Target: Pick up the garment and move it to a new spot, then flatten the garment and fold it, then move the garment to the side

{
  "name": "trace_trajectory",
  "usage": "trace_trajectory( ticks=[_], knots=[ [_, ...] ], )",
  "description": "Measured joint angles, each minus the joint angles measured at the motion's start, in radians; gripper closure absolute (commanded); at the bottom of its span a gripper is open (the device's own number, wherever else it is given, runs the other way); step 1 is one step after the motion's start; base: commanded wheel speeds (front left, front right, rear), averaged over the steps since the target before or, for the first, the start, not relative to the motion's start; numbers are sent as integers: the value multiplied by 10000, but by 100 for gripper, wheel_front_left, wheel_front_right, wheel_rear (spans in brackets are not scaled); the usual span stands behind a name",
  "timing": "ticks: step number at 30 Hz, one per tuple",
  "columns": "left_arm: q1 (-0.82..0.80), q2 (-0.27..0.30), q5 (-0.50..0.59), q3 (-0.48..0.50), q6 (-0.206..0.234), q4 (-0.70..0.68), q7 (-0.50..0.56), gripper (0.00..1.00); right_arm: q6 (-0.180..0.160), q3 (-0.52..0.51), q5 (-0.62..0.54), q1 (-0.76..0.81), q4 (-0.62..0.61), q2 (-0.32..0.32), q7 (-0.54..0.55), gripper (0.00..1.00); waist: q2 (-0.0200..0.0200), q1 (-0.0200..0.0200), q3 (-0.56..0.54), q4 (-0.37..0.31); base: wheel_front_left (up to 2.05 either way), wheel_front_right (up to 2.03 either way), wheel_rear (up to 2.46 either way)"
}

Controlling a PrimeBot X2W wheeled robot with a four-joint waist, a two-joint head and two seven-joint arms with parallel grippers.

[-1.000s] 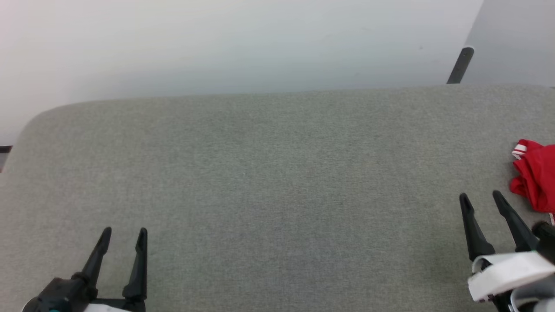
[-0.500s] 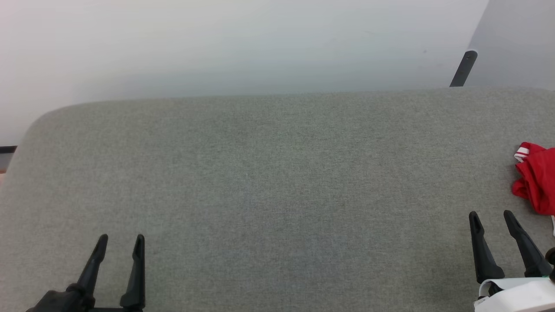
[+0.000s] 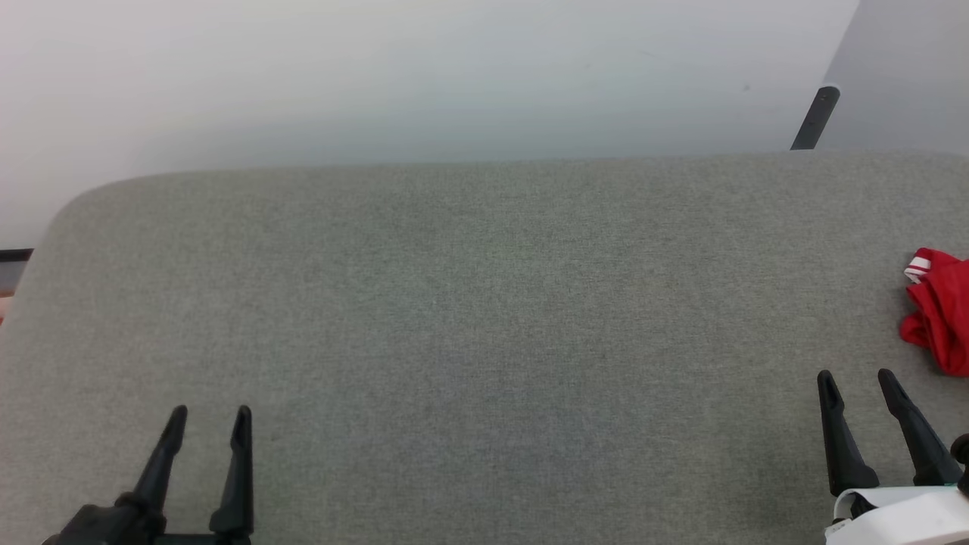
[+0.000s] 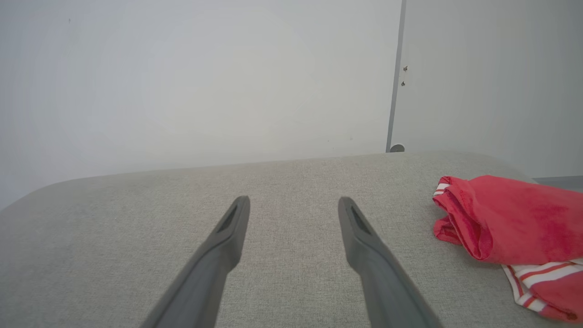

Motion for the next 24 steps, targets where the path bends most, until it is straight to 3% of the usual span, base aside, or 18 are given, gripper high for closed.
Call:
trace_trajectory(
  ticks=[1,8,24],
  knots=[
    [-3,-35,0,13,-2,23,-2,100,0,4,0,-4,25,8,-2,100,0,0,16,10,0,0,0],
    [107,-395,-151,-155,-2,617,40,100,0,42,144,171,663,196,23,100,0,1,8,13,0,0,0],
    [-252,-560,-2989,-197,0,1055,704,100,0,23,2901,-67,1164,280,357,100,0,0,-79,34,0,0,0]
  ],
)
